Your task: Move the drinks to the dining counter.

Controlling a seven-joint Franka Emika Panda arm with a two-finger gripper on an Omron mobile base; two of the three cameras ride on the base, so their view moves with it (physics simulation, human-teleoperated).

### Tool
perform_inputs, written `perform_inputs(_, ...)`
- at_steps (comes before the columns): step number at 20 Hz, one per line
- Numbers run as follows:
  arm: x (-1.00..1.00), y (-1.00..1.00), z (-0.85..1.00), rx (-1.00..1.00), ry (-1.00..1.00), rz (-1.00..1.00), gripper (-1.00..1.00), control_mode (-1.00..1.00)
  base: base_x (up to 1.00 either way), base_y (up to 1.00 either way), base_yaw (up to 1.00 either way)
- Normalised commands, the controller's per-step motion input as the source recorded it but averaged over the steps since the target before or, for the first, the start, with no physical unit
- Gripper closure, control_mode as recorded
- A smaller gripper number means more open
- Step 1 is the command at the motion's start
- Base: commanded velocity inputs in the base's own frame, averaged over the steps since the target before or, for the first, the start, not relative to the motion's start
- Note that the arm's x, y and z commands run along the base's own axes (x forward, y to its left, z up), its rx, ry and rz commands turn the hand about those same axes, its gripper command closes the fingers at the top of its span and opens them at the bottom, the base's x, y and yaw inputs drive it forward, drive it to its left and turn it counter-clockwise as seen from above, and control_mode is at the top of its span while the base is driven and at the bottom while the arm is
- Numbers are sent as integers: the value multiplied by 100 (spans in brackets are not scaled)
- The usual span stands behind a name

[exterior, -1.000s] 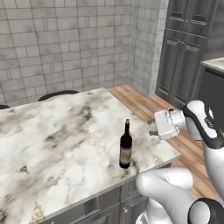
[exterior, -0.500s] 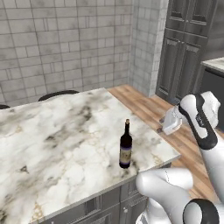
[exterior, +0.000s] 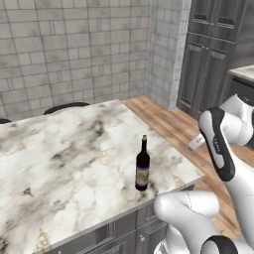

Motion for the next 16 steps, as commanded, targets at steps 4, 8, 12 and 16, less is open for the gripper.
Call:
perform_inputs(4,-51,0,15,0,22,-41,-100,-100,0,0,0)
perform_inputs(8,-60,0,7,0,13,-42,-100,-100,0,0,0)
perform_inputs(12,-48,3,0,-4,1,-34,-100,-100,0,0,0)
perform_inputs(16,-48,14,19,-13,0,-14,-100,-100,0,0,0)
